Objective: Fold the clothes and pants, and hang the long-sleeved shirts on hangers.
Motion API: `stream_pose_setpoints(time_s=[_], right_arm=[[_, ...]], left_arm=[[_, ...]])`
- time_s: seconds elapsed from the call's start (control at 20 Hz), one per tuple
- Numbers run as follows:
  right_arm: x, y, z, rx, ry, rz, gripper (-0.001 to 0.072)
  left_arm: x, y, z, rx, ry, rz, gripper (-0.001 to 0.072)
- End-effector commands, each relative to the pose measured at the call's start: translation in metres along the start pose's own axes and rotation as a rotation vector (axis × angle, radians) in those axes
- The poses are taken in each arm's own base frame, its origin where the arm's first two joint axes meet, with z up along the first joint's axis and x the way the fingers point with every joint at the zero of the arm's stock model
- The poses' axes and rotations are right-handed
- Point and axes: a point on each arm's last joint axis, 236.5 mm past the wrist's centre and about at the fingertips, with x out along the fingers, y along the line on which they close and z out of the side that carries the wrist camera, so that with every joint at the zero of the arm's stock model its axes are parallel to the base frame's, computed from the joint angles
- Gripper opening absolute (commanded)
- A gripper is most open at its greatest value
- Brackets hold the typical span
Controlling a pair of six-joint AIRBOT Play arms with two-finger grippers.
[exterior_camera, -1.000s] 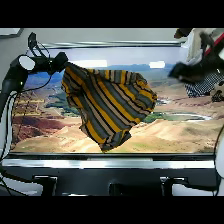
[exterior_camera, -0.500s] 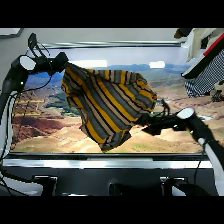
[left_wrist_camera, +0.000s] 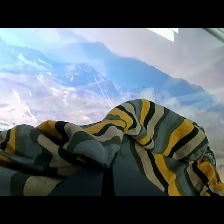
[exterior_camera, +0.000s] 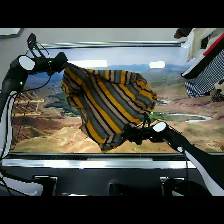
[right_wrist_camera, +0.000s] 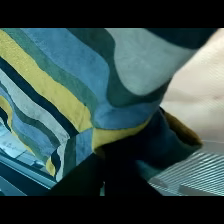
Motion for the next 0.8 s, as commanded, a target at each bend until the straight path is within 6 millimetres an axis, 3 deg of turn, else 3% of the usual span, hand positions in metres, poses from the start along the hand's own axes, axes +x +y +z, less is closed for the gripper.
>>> stream_pose_setpoints(time_s=[0.0,0.15,0.3,0.45,0.55,0.75], right_arm=[[-0.022,0.007,0.011,0.053,-0.018,0.03,0.0031],[-0.103,0.0,0.054,0.03,-0.116,-0.051,0.0031],[-0.204,-0.012,0.086,0.0,-0.213,-0.192,0.0031],[-0.27,-0.013,0.098,-0.038,-0.284,-0.298,0.0031],[-0.289,-0.016,0.104,-0.066,-0.327,-0.367,0.0032],[-0.274,-0.033,0.122,-0.033,-0.291,-0.389,0.0032]], left_arm=[[-0.012,0.005,0.005,-0.005,0.004,0.01,0.0022],[-0.037,0.023,-0.007,-0.023,0.104,0.053,0.0021],[-0.064,0.042,-0.044,-0.043,0.296,0.109,0.0021],[-0.076,0.04,-0.089,-0.041,0.471,0.134,0.0021],[-0.073,0.035,-0.124,-0.079,0.556,0.153,0.0021],[-0.047,0.022,-0.189,-0.128,0.64,0.178,0.0021]])
